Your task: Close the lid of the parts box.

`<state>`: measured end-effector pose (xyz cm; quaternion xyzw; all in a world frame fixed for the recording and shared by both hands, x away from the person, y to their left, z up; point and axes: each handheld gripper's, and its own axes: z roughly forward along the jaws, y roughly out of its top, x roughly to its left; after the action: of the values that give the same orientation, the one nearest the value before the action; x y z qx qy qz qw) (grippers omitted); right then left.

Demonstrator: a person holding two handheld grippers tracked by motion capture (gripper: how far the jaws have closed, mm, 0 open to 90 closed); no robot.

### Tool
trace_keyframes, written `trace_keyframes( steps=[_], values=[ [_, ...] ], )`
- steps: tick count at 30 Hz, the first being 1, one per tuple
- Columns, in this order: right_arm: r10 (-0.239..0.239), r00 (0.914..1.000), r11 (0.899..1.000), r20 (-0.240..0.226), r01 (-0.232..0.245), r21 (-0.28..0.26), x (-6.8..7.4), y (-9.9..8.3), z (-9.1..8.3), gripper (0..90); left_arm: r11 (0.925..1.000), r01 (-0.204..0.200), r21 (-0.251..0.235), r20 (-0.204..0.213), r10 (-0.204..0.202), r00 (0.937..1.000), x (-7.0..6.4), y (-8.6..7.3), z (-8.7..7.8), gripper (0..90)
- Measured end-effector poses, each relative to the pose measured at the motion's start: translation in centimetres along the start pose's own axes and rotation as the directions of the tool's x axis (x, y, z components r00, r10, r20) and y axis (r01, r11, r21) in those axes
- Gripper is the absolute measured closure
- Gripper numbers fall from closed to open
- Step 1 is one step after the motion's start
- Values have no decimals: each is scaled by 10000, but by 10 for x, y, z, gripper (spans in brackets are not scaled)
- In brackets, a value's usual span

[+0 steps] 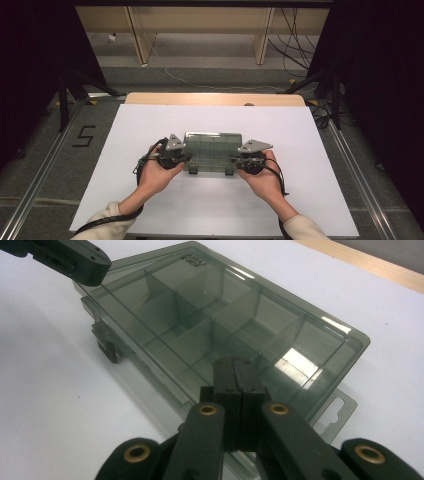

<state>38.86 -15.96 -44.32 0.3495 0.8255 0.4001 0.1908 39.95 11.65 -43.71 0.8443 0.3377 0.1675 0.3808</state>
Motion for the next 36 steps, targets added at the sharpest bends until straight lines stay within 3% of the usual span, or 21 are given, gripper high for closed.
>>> trace_keyframes(
  steps=[8, 11, 19, 26, 32, 34, 36],
  values=[
    [127, 9999, 9998, -78, -126, 167, 1, -1, 2, 900, 9997, 211, -122, 39, -211, 9998, -1, -2, 4, 896],
    [226, 9997, 9995, -64, -225, 234, 2, -2, 2, 900, 9999, 76, 87, 80, -77, 9999, 0, -2, 3, 896],
    [-13, 10000, 9997, -24, 13, 233, 1, -3, 4, 900, 9995, 311, 71, 94, -312, 9995, -2, -3, 6, 896],
    [-45, 10000, 9999, 25, 44, 156, 1, -4, 6, 900, 9998, 153, 126, 145, -155, 9998, -1, -4, 7, 897],
    [-37, 10000, 9999, 24, 37, 145, 1, -5, 6, 900, 9996, 267, 118, 184, -269, 9995, -1, -4, 8, 897],
    [280, 9996, 9992, -21, -279, 282, 2, -5, 6, 900, 9994, 314, 128, 190, -317, 9993, -1, -4, 7, 897],
    [61, 10000, 9999, 48, -62, 98, -1, -5, 7, 900, 9991, 406, 94, 191, -408, 9990, -1, -4, 8, 897]
  ],
)
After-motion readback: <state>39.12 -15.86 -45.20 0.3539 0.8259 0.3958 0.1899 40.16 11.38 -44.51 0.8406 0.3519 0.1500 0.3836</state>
